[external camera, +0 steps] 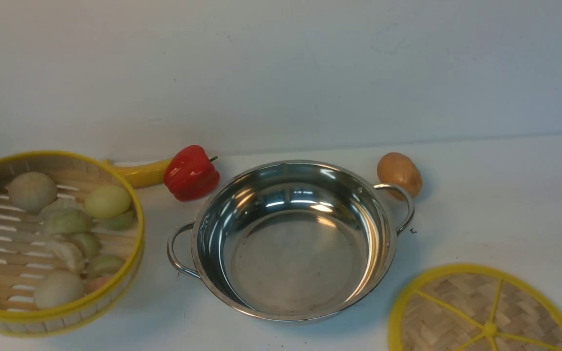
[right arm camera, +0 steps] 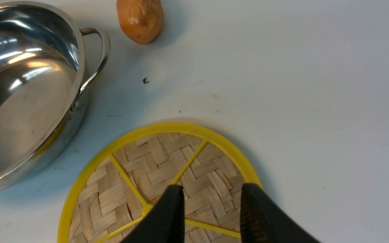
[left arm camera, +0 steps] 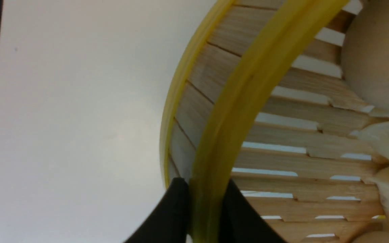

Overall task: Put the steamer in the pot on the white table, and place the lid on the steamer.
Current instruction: 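Grasp the rim of the steamer basket holding the buns with the left gripper, then place the bamboo steamer basket with dumplings into the steel pot with the left gripper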

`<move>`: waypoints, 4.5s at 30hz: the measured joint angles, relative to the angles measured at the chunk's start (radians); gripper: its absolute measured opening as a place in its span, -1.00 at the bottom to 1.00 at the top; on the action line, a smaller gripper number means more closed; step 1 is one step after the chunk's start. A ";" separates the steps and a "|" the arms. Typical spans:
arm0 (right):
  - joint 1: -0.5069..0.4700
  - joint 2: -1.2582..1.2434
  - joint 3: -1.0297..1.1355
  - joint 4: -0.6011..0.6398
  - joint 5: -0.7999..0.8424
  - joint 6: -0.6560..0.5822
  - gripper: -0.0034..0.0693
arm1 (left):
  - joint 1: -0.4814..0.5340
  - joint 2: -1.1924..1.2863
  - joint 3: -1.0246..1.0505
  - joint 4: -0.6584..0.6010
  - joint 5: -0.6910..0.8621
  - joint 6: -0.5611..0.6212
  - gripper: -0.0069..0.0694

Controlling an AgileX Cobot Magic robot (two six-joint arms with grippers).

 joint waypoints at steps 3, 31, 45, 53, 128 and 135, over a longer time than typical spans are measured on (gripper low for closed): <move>0.000 0.000 0.000 0.000 0.000 -0.001 -0.22 | 0.000 0.000 -0.015 -0.034 -0.001 0.000 -0.60; 0.000 0.080 0.000 0.071 0.012 -0.043 -0.22 | -0.570 0.304 -0.440 -0.187 0.015 -0.153 -0.60; 0.000 0.080 0.000 0.071 0.024 -0.046 -0.22 | -0.638 0.434 -0.515 -0.168 0.017 -0.197 -0.60; 0.000 0.080 0.000 0.071 0.024 -0.046 -0.22 | -0.638 0.443 -0.515 -0.159 0.017 -0.223 -0.60; 0.000 0.080 0.000 0.071 0.024 -0.050 -0.22 | -0.696 0.542 -0.379 -0.121 0.003 -0.209 -0.60; 0.000 0.080 0.000 0.071 0.024 -0.050 -0.22 | -0.693 0.563 -0.379 -0.124 0.002 -0.207 -0.60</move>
